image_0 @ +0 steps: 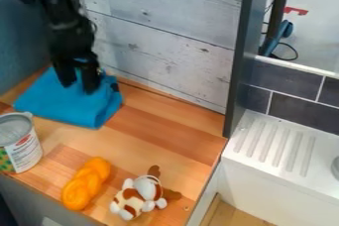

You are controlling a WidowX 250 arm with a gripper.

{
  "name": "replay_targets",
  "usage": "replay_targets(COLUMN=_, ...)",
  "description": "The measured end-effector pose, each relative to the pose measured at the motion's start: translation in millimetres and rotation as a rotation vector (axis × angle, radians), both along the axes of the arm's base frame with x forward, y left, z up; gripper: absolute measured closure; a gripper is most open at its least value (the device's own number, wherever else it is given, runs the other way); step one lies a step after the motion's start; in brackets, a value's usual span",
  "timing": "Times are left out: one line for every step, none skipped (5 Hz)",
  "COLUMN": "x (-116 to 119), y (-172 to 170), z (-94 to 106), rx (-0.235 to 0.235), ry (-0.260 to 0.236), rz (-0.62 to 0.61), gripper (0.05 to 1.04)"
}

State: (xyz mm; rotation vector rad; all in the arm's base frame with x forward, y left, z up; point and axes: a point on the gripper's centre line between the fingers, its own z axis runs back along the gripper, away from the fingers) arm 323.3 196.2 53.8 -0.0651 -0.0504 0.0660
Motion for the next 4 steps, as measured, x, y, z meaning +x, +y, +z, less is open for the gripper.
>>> replay_targets(x=-7, y=-2, z=29.7, rx=0.006, ry=-0.066, rz=-0.011, gripper=0.081)
replay_targets(x=-24, y=-17, z=54.0, rx=0.028, ry=-0.005, rz=-0.012, gripper=0.081)
replay_targets(x=-52, y=-56, z=65.1, rx=0.069, ry=0.104, rz=-0.038, gripper=0.081)
replay_targets(x=-80, y=-81, z=74.0, rx=0.092, ry=0.115, rz=-0.067, gripper=0.081)
